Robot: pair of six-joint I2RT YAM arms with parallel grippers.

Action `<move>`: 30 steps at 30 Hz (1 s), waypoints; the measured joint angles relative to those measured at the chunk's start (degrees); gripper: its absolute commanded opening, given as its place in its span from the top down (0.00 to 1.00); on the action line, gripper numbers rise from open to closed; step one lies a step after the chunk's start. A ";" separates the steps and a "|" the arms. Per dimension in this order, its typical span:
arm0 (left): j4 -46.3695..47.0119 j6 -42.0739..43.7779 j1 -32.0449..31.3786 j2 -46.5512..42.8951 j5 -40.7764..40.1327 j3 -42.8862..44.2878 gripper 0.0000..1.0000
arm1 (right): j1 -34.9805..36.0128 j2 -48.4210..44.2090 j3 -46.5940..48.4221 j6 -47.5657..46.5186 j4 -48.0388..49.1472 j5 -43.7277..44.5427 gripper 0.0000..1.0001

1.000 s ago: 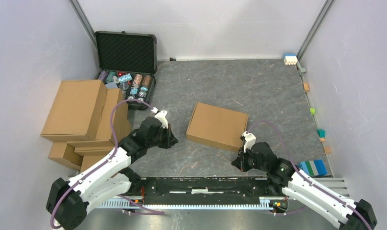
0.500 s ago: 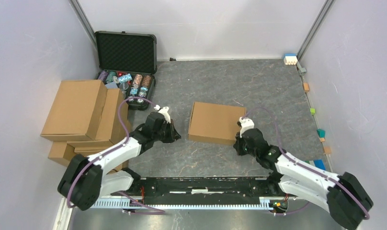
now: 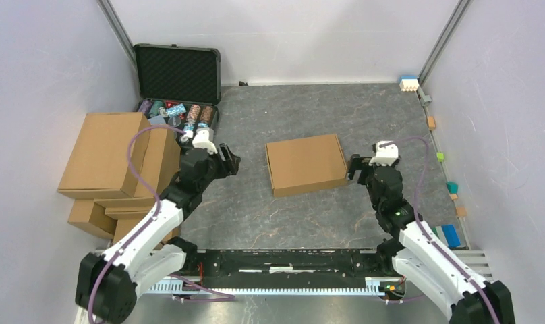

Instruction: Fold the paper box

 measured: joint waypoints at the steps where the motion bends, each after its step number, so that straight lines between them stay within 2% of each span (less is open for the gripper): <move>1: 0.28 0.83 0.42 -2.34 -2.86 -0.28 0.08 | -1.62 -0.63 -0.92 -0.31 1.66 2.75 0.02; 5: 3.41 4.94 1.27 -6.64 -12.02 -3.65 0.07 | -6.84 -0.07 -8.24 -1.53 10.12 10.82 0.02; 9: 10.93 10.62 1.62 -7.89 -17.94 -10.80 0.06 | -10.97 -0.46 -19.26 -6.38 20.96 12.07 0.02; 11: 14.93 13.86 2.29 -7.61 -19.19 -14.78 0.06 | -11.74 0.48 -19.65 -9.97 25.92 11.91 0.00; 13: 18.29 16.39 3.37 -6.19 -19.76 -16.63 0.06 | -11.78 2.40 -19.65 -13.86 35.91 10.86 0.02; 15: 24.87 18.91 5.16 -3.34 -19.71 -18.53 0.06 | -11.80 6.71 -19.50 -16.61 45.46 10.56 0.02; 18: 36.54 21.94 7.96 2.91 -18.69 -22.34 0.07 | -11.82 20.44 -19.32 -19.71 60.48 12.22 0.01; 22: 45.90 24.00 12.09 9.84 -15.47 -25.05 0.10 | -13.29 32.44 -19.37 -21.81 71.49 11.93 0.01; 25: 52.96 24.63 15.21 14.21 -11.98 -24.85 0.12 | -14.36 37.31 -19.37 -23.39 74.69 9.22 0.02; 27: 59.98 24.81 16.90 20.94 -9.55 -24.20 0.09 | -14.45 37.16 -19.43 -23.82 75.43 8.07 0.02; 28: 62.79 25.03 17.44 25.11 -8.48 -23.15 0.11 | -14.43 37.16 -19.43 -23.93 75.84 7.85 0.02; 29: 62.66 25.07 17.77 27.36 -7.65 -22.16 0.02 | -14.45 37.16 -19.41 -24.00 76.11 7.67 0.02; 30: 59.91 25.07 17.90 28.11 -7.26 -20.94 0.00 | -14.45 37.16 -19.41 -24.00 76.15 7.50 0.02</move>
